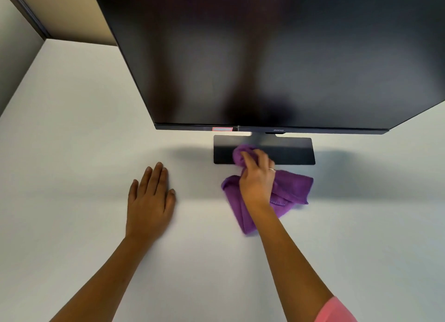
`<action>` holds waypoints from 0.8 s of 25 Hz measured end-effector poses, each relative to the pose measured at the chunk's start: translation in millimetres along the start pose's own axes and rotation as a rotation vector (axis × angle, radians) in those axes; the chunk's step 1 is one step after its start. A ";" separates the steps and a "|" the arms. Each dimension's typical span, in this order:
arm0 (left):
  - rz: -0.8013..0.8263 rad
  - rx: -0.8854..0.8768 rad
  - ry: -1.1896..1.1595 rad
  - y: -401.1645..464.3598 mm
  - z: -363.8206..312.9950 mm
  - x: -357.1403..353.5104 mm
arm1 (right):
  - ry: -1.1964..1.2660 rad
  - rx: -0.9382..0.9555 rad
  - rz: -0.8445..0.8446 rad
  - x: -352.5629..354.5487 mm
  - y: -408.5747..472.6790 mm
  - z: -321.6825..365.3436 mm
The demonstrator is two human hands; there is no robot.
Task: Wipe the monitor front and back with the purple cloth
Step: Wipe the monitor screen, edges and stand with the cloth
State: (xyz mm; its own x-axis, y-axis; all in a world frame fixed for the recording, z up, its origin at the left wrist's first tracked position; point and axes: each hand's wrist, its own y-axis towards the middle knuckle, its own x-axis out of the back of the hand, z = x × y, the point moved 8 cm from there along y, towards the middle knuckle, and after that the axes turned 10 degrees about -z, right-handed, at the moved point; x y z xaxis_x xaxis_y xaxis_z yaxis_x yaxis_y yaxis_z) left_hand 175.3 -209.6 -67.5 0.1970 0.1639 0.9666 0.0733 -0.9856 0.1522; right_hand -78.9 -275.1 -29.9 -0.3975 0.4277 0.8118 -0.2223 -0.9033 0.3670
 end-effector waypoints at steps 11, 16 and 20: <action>-0.039 -0.029 0.006 -0.4 -4.4 5.1 | 0.508 -0.767 -0.312 0.0 67.1 -42.5; -0.060 -0.035 0.002 0.1 -7.2 4.6 | 0.435 -0.566 -0.155 -15.6 68.7 -25.9; -0.063 -0.035 0.000 -0.5 -5.6 2.8 | 0.182 -0.207 -0.097 -17.3 56.9 -7.2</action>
State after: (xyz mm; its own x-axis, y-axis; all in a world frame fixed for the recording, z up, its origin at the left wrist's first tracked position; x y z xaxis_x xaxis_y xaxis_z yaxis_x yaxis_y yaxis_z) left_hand 170.3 -208.9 -63.7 0.1935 0.2254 0.9549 0.0508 -0.9742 0.2197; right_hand -91.1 -333.6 -26.2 -0.5143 0.5277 0.6761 -0.4368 -0.8396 0.3230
